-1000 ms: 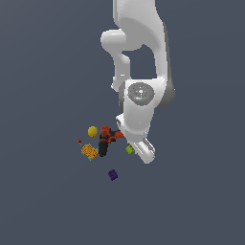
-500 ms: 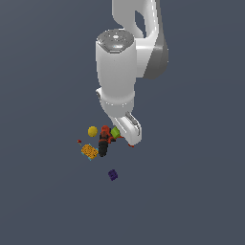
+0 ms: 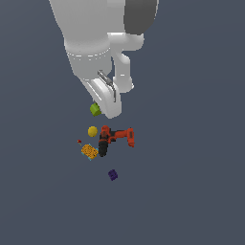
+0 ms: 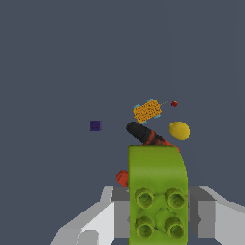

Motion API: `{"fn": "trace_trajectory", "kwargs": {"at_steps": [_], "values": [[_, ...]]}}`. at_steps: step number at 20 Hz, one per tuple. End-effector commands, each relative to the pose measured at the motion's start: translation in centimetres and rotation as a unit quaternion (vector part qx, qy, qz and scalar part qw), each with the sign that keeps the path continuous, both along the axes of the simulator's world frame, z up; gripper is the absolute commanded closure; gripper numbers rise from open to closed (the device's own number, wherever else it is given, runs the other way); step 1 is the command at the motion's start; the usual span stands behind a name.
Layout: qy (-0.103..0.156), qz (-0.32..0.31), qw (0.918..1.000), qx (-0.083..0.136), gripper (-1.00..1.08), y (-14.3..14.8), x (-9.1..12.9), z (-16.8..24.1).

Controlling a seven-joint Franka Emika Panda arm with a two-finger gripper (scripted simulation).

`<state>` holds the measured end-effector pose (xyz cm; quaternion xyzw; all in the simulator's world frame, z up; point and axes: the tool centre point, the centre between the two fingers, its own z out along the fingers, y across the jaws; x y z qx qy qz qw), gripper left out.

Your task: Pick up a designated object from a clutter of objects.

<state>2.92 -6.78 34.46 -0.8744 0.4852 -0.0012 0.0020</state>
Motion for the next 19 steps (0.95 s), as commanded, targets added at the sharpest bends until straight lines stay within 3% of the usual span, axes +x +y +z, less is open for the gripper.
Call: {"fn": "trace_trajectory", "kwargs": {"at_steps": [1,10,19], "values": [[0.001,0.0,1.0,0.0,1.08,-1.3,-0.3,2.5],[0.002,0.001,1.0,-0.001,1.08,-4.3,-0.5,8.3],[0.002,0.001,1.0,-0.001,1.08,-5.1,-0.5,10.0]]}}
